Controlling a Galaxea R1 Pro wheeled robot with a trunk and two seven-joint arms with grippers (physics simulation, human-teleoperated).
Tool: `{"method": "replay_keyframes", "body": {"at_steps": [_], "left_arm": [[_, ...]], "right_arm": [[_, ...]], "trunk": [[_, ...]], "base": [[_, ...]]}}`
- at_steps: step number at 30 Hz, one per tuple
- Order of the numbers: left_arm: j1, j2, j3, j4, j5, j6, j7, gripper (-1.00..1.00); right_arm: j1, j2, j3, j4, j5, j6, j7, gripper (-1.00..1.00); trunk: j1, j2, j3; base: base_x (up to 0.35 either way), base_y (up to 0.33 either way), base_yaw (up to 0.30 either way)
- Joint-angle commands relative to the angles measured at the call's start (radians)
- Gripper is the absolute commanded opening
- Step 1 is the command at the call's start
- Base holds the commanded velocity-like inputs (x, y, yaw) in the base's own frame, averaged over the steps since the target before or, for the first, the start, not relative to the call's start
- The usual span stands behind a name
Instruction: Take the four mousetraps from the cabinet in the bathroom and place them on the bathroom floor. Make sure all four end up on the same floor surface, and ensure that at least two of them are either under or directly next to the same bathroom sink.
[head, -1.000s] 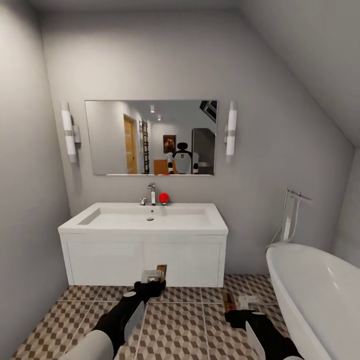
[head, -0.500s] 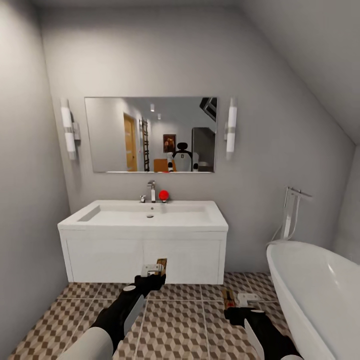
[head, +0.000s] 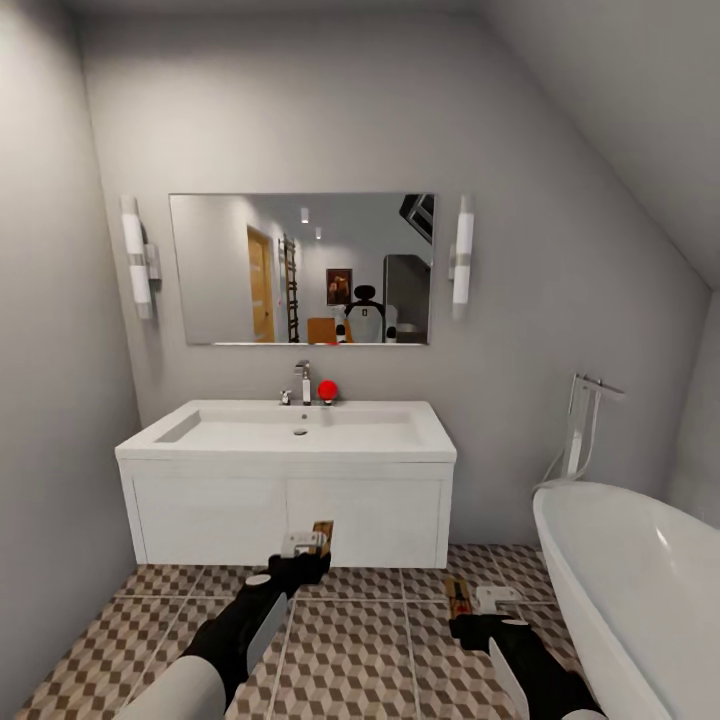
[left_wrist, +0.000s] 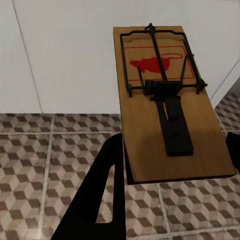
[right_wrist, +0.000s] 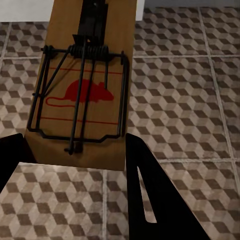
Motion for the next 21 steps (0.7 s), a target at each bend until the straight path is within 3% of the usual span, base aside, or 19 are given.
{"method": "replay_keyframes", "body": {"at_steps": [1, 8, 15, 21], "left_arm": [[0.0, 0.001, -0.004, 0.005, 0.01, 0.006, 0.005, -1.0], [0.0, 0.005, 0.001, 0.098, 0.014, 0.005, 0.011, -1.0], [0.0, 0.007, 0.004, 0.132, 0.02, 0.005, 0.012, -1.0], [0.0, 0.011, 0.005, 0.138, 0.053, 0.005, 0.012, -1.0]], "right_arm": [[0.0, 0.001, -0.006, -0.002, 0.002, 0.005, 0.003, -1.0], [0.0, 0.001, -0.006, -0.002, 0.002, 0.006, 0.0, -1.0], [0.0, 0.002, -0.006, -0.002, 0.002, 0.005, -0.002, -1.0], [0.0, 0.003, -0.006, -0.002, 0.002, 0.005, -0.002, -1.0]], "trunk": [[0.0, -0.001, -0.001], [0.023, -0.043, -0.02], [0.05, -0.092, -0.042], [0.073, -0.134, -0.061]], "base": [[0.0, 0.0, 0.0], [0.0, 0.0, 0.0], [0.0, 0.0, 0.0], [0.0, 0.0, 0.0]]}}
